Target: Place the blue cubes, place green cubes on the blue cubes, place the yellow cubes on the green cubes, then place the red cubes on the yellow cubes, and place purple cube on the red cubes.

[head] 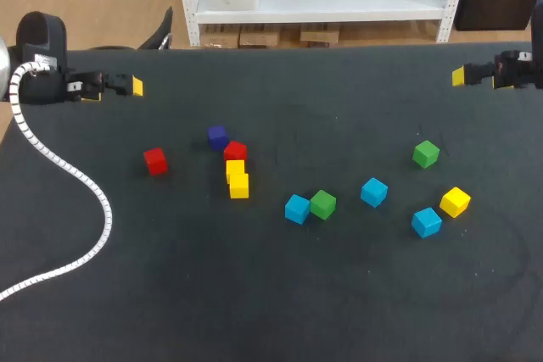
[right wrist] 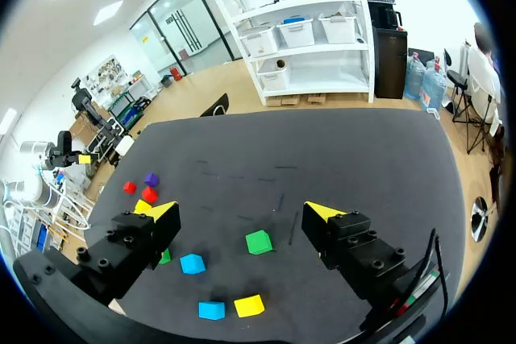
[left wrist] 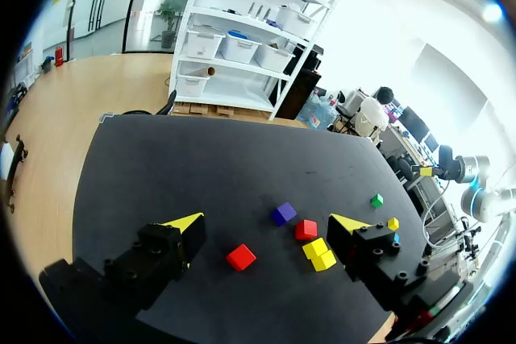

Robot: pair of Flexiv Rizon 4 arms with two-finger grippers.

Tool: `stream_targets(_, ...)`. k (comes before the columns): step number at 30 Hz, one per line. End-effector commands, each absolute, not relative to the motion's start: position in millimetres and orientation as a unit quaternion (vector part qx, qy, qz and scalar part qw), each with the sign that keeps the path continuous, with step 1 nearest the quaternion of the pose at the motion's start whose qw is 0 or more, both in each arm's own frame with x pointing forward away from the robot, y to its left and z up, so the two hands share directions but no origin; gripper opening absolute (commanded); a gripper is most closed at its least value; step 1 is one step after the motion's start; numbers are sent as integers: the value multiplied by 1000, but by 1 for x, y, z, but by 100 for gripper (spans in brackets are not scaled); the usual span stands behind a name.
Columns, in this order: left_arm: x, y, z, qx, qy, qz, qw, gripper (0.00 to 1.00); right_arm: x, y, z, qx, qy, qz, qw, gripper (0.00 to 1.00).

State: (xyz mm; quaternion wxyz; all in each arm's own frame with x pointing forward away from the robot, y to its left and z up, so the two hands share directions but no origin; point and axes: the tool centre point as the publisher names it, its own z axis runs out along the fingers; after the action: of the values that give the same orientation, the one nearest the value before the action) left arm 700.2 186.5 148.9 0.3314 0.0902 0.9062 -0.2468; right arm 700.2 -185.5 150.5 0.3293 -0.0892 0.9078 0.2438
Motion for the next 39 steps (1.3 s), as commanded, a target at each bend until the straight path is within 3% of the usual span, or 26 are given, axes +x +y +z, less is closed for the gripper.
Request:
stream_targets(1,700,185,150,89,908,-243,329,100,700,-185,151,-88,908,243,330,100)
stream_targets(16,700,185,150,89,908,-243,329,100,700,-185,151,-88,908,243,330,100)
stream_targets(31,702,176,161,645,703,-185,236,100,700,-185,151,-88,908,243,330,100)
stream_targets(39,696,180,165,701,637,-207,244,100,700,-185,151,-88,908,243,330,100)
